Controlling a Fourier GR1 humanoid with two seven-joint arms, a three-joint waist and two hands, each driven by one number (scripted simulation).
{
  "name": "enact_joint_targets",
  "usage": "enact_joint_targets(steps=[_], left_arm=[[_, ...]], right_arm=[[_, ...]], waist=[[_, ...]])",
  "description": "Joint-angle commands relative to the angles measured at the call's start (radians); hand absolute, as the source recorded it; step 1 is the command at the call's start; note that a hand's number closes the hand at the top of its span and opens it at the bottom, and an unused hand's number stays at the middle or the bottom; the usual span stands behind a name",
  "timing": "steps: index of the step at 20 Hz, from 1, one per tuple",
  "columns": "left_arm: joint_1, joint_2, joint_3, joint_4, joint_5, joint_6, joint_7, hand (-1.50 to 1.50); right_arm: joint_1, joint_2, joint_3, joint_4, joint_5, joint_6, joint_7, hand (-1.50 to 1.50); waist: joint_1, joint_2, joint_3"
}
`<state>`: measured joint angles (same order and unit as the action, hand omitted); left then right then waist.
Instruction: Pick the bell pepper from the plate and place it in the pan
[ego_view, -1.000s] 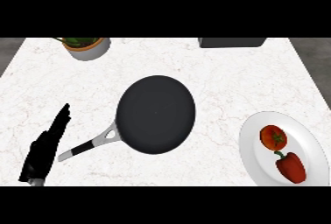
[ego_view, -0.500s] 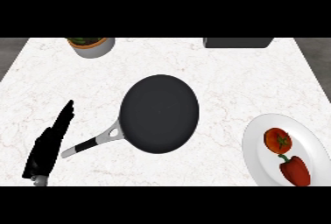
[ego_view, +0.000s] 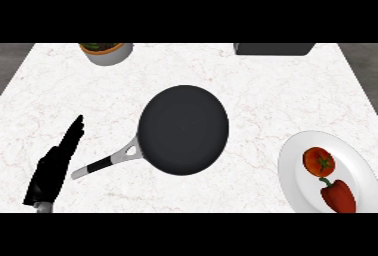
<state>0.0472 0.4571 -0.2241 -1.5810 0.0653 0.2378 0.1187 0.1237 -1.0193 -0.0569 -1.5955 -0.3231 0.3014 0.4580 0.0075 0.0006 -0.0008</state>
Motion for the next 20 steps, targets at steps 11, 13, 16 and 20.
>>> enact_joint_targets(steps=[11, 13, 16, 20], left_arm=[[0.003, -0.07, -0.002, -0.004, -0.082, -0.01, 0.014, 0.0], [-0.011, -0.052, 0.069, 0.068, -0.037, -0.067, -0.056, 0.0], [0.05, -0.095, 0.019, -0.036, -0.097, -0.029, 0.011, 0.0], [0.007, -0.078, 0.072, -0.062, -0.085, -0.062, 0.077, 0.0]], right_arm=[[-0.227, 0.076, 0.175, -0.021, 0.082, 0.193, 0.371, -1.5], [-0.228, 0.109, 0.182, 0.004, 0.125, 0.219, 0.363, -1.5], [-0.226, 0.164, 0.176, -0.024, 0.14, 0.236, 0.413, -1.5], [-0.26, 0.226, 0.196, 0.062, 0.222, 0.257, 0.383, -1.5]], waist=[[0.005, 0.001, 0.001], [0.001, 0.001, 0.0], [-0.001, 0.0, 0.001], [0.002, 0.0, 0.001]])
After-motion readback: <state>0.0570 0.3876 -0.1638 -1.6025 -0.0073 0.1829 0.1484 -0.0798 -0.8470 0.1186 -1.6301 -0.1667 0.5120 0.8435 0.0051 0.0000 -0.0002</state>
